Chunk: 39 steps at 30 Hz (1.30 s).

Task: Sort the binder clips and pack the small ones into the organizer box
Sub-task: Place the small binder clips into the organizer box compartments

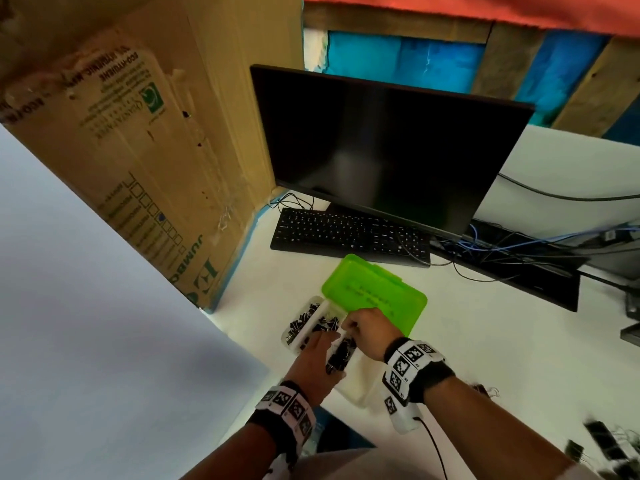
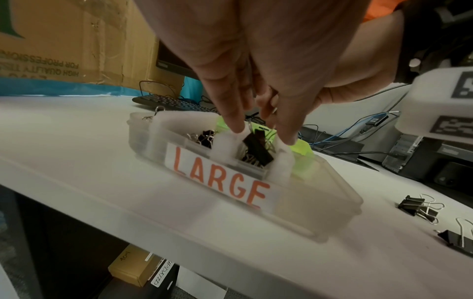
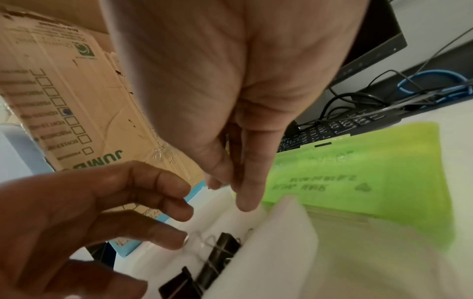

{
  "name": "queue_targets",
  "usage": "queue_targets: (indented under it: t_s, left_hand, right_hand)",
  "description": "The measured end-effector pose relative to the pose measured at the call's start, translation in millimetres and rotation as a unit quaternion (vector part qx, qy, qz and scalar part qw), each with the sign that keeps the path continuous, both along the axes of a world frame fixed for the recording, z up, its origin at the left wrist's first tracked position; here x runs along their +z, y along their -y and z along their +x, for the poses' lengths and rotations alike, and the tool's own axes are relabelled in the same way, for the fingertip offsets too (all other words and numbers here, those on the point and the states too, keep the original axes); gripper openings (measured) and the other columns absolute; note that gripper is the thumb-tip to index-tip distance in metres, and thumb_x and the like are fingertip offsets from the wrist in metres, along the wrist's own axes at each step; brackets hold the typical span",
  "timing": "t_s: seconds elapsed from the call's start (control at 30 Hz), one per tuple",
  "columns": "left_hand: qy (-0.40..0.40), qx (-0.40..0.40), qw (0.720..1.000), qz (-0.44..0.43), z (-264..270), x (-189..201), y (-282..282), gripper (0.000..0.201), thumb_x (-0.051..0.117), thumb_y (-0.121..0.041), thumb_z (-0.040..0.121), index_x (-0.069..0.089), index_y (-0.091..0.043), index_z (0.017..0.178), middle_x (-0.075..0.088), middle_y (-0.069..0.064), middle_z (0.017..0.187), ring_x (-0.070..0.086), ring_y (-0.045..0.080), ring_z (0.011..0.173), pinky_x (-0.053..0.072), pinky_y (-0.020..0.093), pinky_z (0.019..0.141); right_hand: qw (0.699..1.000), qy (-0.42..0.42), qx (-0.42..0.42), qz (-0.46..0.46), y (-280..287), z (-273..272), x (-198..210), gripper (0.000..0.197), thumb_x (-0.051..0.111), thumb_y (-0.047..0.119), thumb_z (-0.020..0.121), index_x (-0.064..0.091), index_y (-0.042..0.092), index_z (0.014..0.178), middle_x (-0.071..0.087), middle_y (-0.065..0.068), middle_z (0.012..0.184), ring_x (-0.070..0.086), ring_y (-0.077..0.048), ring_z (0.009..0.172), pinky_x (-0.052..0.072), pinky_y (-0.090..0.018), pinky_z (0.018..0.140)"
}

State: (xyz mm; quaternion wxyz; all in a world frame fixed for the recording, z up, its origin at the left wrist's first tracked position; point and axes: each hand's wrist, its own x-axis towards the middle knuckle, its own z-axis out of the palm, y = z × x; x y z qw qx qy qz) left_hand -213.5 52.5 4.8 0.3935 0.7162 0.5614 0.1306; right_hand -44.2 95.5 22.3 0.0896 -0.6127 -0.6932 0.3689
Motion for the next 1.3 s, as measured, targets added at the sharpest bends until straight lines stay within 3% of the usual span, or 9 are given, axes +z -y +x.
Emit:
queue_targets:
  t_s: [0.13,0.23,0.4,0.57,0.7,0.83,1.0,1.13,1.3]
  left_hand:
    - [-0.037,-0.046,0.998,0.032,1,-5,-1,0.029,0.060,-0.008,0.082,0.058,-0.014,0.111,0.048,-0.003,0.115,0.057,0.019,0.100,0.048,0.025,0.087]
    - [-0.088,-0.082,0.992,0.037,4,-5,-2,0.023,0.052,-0.011,0.088,0.062,-0.013,0.109,0.057,0.004,0.117,0.058,0.019,0.102,0.043,0.020,0.088]
    - [-0.110,-0.101,0.985,0.083,15,1,-7,0.022,0.044,-0.012,0.091,0.060,-0.014,0.106,0.059,0.005,0.110,0.055,0.021,0.104,0.047,0.033,0.090]
    - [-0.059,-0.221,0.971,0.076,62,-2,-3,0.024,0.047,-0.015,0.092,0.058,-0.017,0.112,0.052,0.002,0.121,0.047,0.015,0.115,0.035,0.027,0.104]
    - [-0.046,-0.359,0.931,0.040,117,-14,15,0.022,0.053,-0.022,0.090,0.060,-0.025,0.111,0.051,-0.004,0.119,0.052,0.012,0.110,0.040,0.031,0.102]
    - [-0.056,-0.472,0.877,0.064,165,-23,33,0.030,0.053,-0.024,0.090,0.057,-0.028,0.119,0.049,-0.005,0.129,0.047,0.015,0.118,0.041,0.034,0.103]
    - [-0.162,-0.565,0.807,0.059,191,-40,47,0.041,0.049,-0.013,0.091,0.049,-0.021,0.131,0.039,0.003,0.144,0.037,0.024,0.127,0.038,0.041,0.106]
    - [-0.162,-0.520,0.838,0.034,195,-46,48,0.031,0.047,-0.005,0.089,0.056,-0.014,0.118,0.051,0.012,0.120,0.049,0.029,0.109,0.045,0.043,0.094]
    - [-0.113,-0.409,0.905,0.022,194,-38,40,0.026,0.043,-0.006,0.089,0.059,-0.012,0.108,0.056,0.010,0.111,0.058,0.026,0.099,0.044,0.029,0.089]
  right_hand:
    - [1.000,-0.006,0.010,0.010,8,18,-2,0.032,0.042,0.003,0.087,0.068,0.017,0.101,0.067,-0.007,0.113,0.060,-0.024,0.106,0.048,-0.029,0.090]
    - [1.000,-0.003,-0.015,0.014,17,47,-6,0.031,0.045,0.003,0.087,0.069,0.016,0.103,0.068,-0.006,0.113,0.060,-0.024,0.107,0.047,-0.029,0.093]
    - [0.990,0.037,-0.131,0.023,51,124,-24,0.032,0.048,0.001,0.083,0.071,0.020,0.097,0.069,-0.006,0.106,0.062,-0.026,0.102,0.047,-0.031,0.092]
    - [0.984,0.089,-0.138,-0.072,104,181,-38,0.027,0.060,0.029,0.086,0.061,0.030,0.113,0.052,0.002,0.124,0.048,-0.019,0.119,0.039,-0.031,0.101]
    - [0.982,0.116,-0.101,-0.109,145,191,-48,0.037,0.062,0.020,0.084,0.059,0.028,0.120,0.045,0.000,0.131,0.043,-0.021,0.122,0.037,-0.034,0.103]
    - [0.976,0.124,-0.155,-0.087,170,199,-52,0.032,0.066,0.018,0.080,0.063,0.025,0.111,0.051,0.001,0.121,0.051,-0.022,0.109,0.042,-0.030,0.094]
    - [0.969,0.126,-0.197,-0.082,198,205,-49,0.029,0.063,0.018,0.077,0.065,0.025,0.105,0.053,0.001,0.114,0.053,-0.022,0.103,0.048,-0.034,0.088]
    - [0.966,0.114,-0.220,-0.073,211,207,-43,0.028,0.062,0.020,0.073,0.065,0.024,0.101,0.052,0.001,0.112,0.057,-0.022,0.098,0.051,-0.036,0.081]
    - [0.970,0.080,-0.222,-0.063,202,201,-39,0.027,0.063,0.019,0.077,0.065,0.023,0.103,0.052,-0.002,0.111,0.059,-0.024,0.095,0.050,-0.034,0.084]
